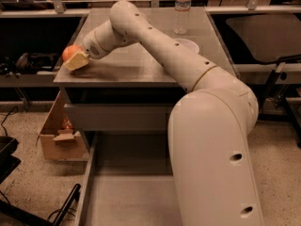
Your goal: Place orange into middle drawer
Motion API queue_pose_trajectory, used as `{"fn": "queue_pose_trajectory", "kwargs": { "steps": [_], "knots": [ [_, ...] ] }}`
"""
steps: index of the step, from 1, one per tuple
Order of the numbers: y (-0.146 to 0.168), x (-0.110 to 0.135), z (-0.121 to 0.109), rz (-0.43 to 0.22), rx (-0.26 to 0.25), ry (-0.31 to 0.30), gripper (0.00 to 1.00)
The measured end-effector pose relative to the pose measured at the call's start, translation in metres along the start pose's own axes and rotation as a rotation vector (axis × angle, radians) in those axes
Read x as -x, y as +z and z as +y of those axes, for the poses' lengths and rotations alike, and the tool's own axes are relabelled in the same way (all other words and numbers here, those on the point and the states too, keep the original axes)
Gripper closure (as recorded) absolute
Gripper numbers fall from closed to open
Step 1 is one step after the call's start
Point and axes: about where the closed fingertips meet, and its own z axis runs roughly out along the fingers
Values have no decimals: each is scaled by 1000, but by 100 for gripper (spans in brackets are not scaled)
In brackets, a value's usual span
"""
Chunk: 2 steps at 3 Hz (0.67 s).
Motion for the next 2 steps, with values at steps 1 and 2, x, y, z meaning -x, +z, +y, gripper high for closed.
{"fn": "queue_pose_trajectory", "kwargs": {
  "steps": [1,2],
  "knots": [
    [0,0,0,0,0,1,100],
    [1,0,1,2,2,-1,100]
  ]
}}
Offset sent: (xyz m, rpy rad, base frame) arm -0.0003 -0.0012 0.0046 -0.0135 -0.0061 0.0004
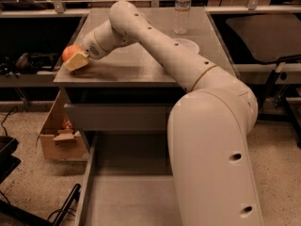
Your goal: Place orange into middle drawer
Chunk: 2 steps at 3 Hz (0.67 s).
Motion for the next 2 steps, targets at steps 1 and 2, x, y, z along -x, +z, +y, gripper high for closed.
{"fn": "queue_pose_trajectory", "kwargs": {
  "steps": [1,2],
  "knots": [
    [-14,9,10,53,-23,-23,100],
    [-53,21,29,132,-99,-32,100]
  ]
}}
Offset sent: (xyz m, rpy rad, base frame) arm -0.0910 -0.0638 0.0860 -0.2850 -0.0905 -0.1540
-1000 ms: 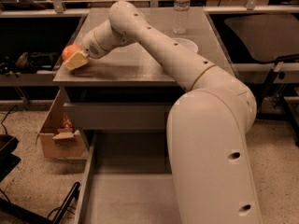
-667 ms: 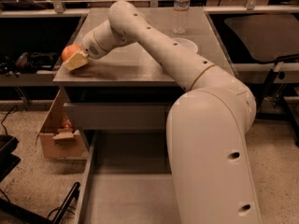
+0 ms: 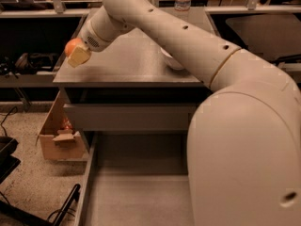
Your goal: Place orange into middle drawer
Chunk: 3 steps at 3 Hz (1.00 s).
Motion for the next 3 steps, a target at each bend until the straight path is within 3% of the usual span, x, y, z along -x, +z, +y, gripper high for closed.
{"fn": "queue_pose_trajectory", "kwargs": {
  "steps": [1,2,3],
  "knots": [
    [-43,-2,33,94,-65,17,100],
    [-81,-13,73,130,-123,111,100],
    [-100,-40,115,105,-143,231,100]
  ]
}}
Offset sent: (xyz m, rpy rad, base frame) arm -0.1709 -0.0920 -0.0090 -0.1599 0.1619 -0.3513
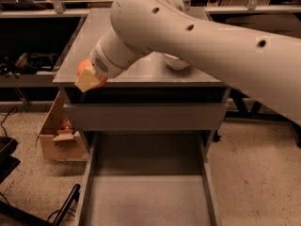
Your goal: Place orange into middle drawer
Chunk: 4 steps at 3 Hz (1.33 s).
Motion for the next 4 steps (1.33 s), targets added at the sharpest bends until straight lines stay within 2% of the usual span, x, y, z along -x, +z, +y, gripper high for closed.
{"fn": "queue_pose_trajectory", "kwargs": {
  "steps": [1,2,3,4],
  "knots": [
    [3,-51,27,-49,26,122,100],
    [32,-119,59,-89,80,210,100],
    [69,-195,85,-135,111,258,100],
    [92,-243,75,-224,74,327,100]
  ]
}}
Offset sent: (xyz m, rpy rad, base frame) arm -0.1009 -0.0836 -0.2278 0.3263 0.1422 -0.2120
